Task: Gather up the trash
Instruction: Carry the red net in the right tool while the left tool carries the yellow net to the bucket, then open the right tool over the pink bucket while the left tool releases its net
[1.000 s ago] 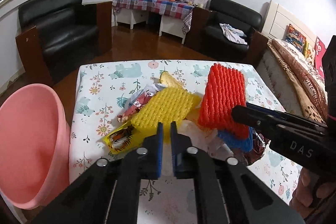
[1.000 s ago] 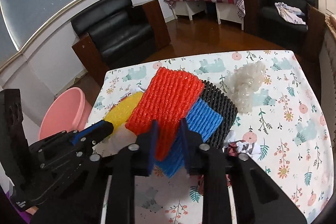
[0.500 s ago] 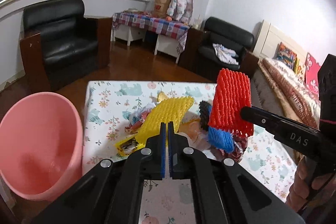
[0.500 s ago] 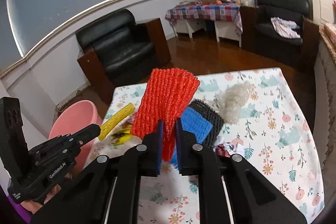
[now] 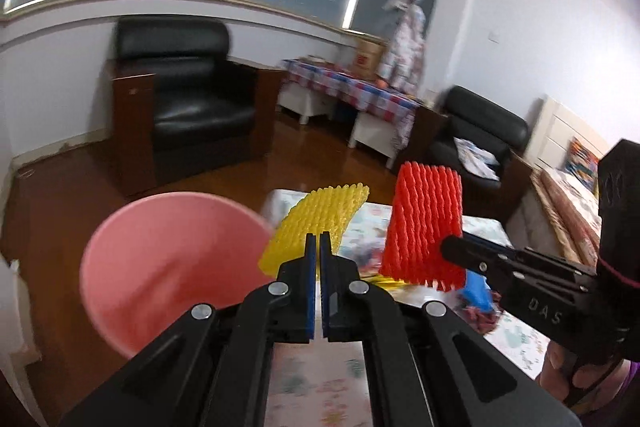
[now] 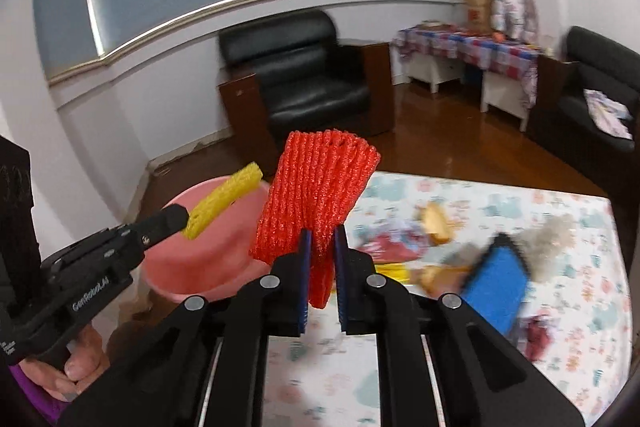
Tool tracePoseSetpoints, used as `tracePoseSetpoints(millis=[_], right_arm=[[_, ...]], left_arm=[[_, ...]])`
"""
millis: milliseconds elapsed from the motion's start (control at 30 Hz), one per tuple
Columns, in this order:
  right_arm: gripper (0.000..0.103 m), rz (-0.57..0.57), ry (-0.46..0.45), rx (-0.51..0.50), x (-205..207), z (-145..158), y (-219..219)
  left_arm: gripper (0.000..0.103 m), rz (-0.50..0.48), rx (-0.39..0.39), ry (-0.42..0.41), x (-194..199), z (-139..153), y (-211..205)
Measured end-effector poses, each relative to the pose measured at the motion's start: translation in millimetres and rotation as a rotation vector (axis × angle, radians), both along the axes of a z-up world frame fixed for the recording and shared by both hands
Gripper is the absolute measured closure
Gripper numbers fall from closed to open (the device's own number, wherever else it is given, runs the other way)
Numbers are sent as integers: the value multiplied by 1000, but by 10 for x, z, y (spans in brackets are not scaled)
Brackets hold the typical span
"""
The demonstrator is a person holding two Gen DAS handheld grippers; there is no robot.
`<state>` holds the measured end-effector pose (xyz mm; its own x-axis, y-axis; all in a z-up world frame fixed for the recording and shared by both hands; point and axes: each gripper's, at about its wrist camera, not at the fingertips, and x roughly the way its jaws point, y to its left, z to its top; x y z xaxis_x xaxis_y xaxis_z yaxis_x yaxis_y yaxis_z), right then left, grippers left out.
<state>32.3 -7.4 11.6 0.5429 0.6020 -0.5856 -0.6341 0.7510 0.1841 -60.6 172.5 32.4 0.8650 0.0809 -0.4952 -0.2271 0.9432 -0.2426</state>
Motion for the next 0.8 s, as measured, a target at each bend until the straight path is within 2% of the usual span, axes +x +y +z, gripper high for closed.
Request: tracePoseSetpoints(millis=[200,367,533,733,800], right_arm=[[92,123,-3,-35,-143,-70,529],[92,190,19,-96,-144,-248,1064],[91,234,65,-170,-116,-417,1541],[88,243,97,-238,-212,-557,1746],[84,244,110,-241,-192,-585,1758]], left_arm=[[102,119,-3,40,-247,-218,465],[102,174,30,97,-320,-445,752],[102,206,26,139,-334,-577,997],[100,207,12,148,-347,-647,1155],[92,208,-2,144,-338,-645,1167]])
